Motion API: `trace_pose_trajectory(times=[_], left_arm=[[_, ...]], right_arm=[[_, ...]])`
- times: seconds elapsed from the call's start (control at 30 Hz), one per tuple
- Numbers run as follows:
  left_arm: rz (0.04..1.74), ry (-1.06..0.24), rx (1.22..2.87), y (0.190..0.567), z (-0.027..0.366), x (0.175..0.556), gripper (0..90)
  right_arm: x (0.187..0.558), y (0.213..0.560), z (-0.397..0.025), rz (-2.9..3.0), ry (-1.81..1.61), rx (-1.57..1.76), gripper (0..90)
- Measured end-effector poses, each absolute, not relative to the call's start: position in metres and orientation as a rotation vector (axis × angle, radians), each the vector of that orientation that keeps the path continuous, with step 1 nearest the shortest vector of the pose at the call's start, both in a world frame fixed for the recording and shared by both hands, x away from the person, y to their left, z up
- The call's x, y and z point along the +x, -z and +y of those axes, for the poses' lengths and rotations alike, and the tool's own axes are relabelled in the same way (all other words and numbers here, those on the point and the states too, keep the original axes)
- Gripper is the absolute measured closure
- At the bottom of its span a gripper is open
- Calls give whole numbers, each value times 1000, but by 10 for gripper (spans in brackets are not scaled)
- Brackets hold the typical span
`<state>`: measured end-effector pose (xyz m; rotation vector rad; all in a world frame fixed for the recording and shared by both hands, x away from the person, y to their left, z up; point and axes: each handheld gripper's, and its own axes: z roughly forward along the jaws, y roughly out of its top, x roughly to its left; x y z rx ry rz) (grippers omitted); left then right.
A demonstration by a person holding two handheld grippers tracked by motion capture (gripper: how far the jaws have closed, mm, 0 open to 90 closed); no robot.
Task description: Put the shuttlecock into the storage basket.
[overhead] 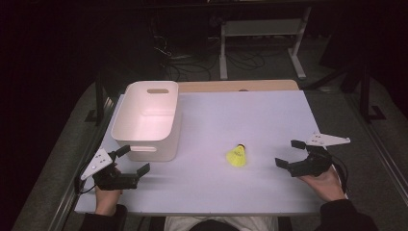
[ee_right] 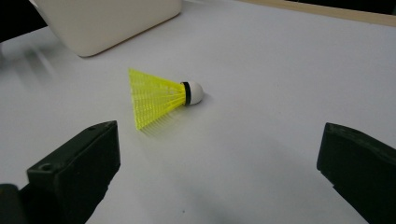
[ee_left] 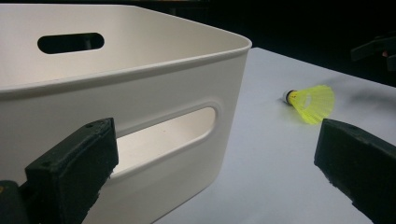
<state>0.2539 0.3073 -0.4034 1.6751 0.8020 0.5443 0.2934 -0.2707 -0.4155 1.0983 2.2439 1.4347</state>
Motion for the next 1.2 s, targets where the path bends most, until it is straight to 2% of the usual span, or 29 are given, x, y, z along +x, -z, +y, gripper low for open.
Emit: trace_pose_trajectory(times=[1.2], left_arm=[[782, -545, 1681, 403, 308, 251, 0]], right_arm=[[284, 409, -259, 2314, -1373, 1006, 0]])
